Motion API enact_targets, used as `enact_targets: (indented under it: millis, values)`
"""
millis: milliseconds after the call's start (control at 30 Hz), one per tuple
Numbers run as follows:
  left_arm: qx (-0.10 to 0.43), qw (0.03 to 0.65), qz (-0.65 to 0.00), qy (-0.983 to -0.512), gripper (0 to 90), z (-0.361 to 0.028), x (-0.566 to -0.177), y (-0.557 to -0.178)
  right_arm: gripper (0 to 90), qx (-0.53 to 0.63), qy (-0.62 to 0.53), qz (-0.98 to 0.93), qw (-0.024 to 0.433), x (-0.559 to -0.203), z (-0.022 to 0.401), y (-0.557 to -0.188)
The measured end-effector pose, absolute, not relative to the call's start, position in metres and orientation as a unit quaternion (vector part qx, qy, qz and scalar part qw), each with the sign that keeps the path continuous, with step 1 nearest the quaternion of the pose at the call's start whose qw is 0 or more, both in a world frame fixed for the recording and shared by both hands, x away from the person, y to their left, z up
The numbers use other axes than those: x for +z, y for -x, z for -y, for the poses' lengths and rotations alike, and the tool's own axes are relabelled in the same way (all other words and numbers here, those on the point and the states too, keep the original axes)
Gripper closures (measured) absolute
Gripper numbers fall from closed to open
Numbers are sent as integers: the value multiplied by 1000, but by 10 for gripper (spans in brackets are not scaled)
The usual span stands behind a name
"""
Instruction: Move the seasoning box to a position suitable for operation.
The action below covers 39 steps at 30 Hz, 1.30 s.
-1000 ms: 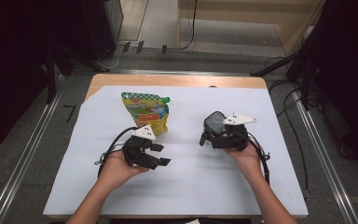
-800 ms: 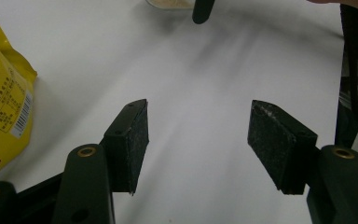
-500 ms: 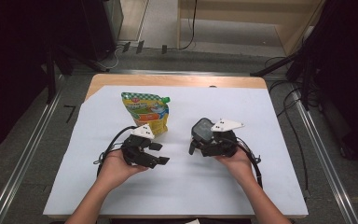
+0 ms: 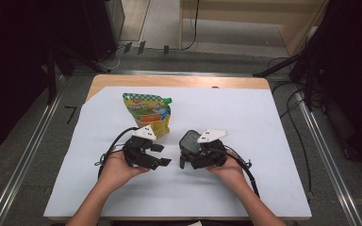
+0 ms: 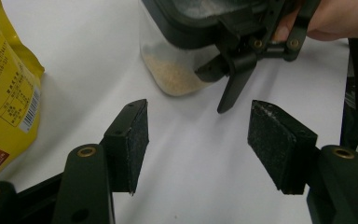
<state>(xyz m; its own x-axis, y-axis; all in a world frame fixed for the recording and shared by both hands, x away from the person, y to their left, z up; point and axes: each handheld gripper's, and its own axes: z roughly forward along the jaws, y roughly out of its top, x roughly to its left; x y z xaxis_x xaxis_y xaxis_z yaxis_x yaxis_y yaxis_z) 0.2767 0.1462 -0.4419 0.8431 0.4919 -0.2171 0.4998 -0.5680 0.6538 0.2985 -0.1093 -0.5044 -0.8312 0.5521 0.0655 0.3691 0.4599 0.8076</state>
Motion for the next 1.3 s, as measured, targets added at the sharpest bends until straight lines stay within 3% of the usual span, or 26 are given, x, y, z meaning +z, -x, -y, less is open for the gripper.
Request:
enact_targets:
  millis: [433,767,1100,1300]
  values:
    - [0,368,-280,-886,390,-145,-442,-276,155,448,-257,-849,113,-509,107,-290]
    - [-3,372,-284,-884,393,-148,-443,-277,142,448,-265,-848,97,-501,114,-288]
    - [-6,374,-295,-880,436,-151,-445,-282,160,421,-279,-858,95,-482,142,-272]
    - [-14,377,-295,-878,448,-153,-447,-287,237,422,-295,-854,73,-473,156,-264]
